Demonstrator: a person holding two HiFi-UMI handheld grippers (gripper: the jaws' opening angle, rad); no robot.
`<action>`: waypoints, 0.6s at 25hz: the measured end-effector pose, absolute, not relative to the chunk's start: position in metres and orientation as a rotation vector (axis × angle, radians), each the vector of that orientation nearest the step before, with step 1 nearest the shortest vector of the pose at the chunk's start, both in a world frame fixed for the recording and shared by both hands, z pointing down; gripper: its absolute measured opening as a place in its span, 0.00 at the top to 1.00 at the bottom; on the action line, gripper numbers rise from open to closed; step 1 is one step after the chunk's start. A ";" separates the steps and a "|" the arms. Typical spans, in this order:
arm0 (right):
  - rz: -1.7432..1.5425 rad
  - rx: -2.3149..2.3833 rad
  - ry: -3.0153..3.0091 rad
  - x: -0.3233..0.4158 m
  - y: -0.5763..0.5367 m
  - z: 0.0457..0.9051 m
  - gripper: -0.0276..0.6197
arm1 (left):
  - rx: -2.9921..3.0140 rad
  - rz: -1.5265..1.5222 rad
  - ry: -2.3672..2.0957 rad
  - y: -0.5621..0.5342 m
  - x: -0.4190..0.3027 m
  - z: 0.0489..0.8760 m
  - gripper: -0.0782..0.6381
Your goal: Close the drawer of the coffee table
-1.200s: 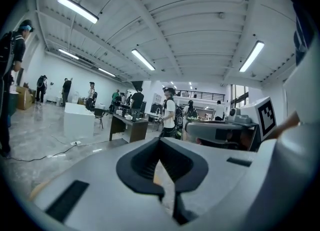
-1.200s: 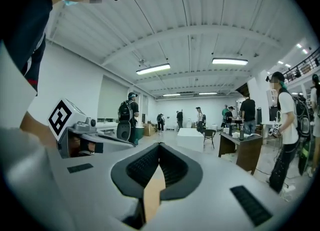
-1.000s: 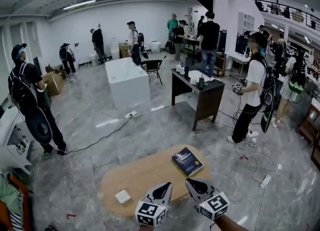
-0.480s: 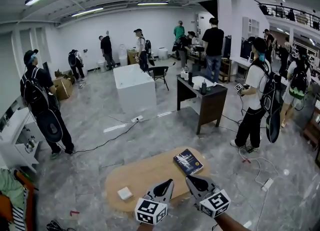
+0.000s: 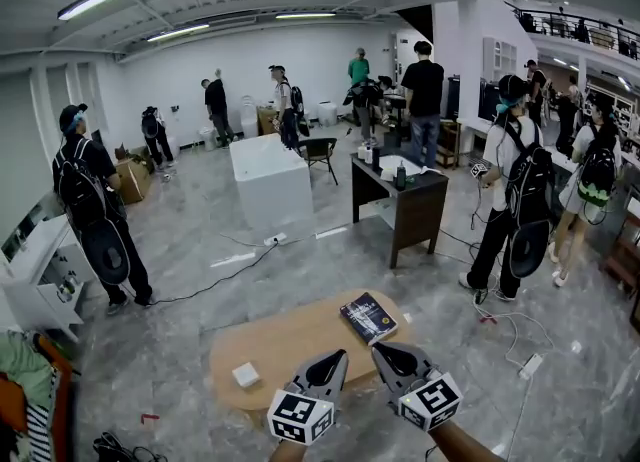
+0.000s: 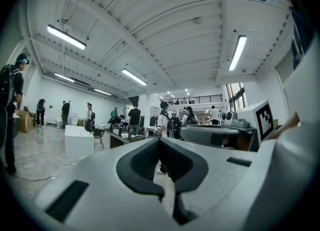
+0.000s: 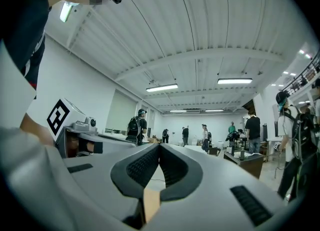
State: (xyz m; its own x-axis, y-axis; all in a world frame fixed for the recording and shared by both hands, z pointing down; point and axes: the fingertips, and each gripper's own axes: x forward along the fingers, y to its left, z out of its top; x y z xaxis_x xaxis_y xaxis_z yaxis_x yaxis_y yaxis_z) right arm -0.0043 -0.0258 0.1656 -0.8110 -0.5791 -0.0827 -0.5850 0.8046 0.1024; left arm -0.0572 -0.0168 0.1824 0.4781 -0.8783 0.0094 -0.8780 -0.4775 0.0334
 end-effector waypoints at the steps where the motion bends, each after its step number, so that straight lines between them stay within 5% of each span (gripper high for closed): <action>1: 0.192 -0.949 2.939 0.001 -0.022 0.164 0.94 | 2.674 -0.013 -1.595 -0.012 -0.052 0.180 0.89; 15: 0.208 -0.918 2.942 0.049 0.035 0.159 0.94 | 2.678 -0.025 -1.668 0.053 -0.006 0.168 0.89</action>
